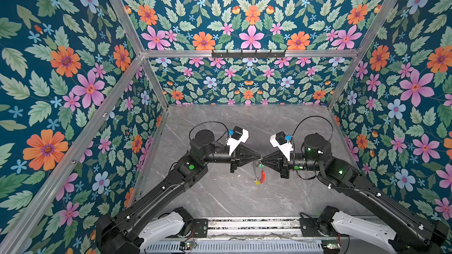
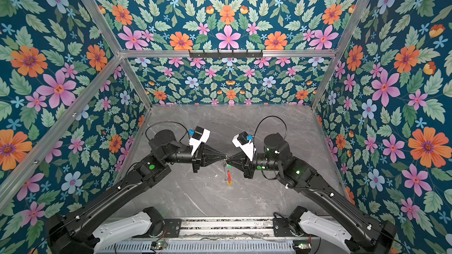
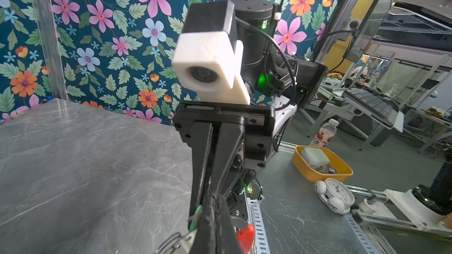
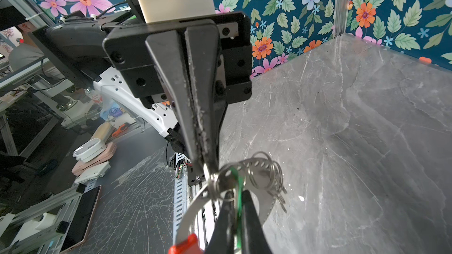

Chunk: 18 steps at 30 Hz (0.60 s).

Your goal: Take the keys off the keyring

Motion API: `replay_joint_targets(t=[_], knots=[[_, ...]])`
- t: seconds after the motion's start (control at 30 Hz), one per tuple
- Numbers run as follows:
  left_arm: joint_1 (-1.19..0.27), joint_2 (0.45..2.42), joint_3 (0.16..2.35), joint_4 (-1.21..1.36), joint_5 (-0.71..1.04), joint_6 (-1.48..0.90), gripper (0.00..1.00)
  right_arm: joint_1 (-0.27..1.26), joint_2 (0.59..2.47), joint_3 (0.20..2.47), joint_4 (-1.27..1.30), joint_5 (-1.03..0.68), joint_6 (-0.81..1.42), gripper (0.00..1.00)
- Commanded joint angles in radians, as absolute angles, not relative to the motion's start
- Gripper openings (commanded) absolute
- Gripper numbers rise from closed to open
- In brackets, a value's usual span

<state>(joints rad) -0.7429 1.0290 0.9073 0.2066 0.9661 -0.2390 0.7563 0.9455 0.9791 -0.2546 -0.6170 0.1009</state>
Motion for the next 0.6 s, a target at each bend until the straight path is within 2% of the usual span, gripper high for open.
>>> replay_joint_targets(t=[0.0,0.57], knots=[[-0.741,1.019,0.893,0.297,0.931,-0.265,0.0,0.764,0.951,0.989,-0.27,-0.618,0.087,0.0],[-0.742,1.0,0.771,0.589,0.858,-0.378,0.0,0.82,1.009,1.006,-0.228,-0.612,0.069,0.0]])
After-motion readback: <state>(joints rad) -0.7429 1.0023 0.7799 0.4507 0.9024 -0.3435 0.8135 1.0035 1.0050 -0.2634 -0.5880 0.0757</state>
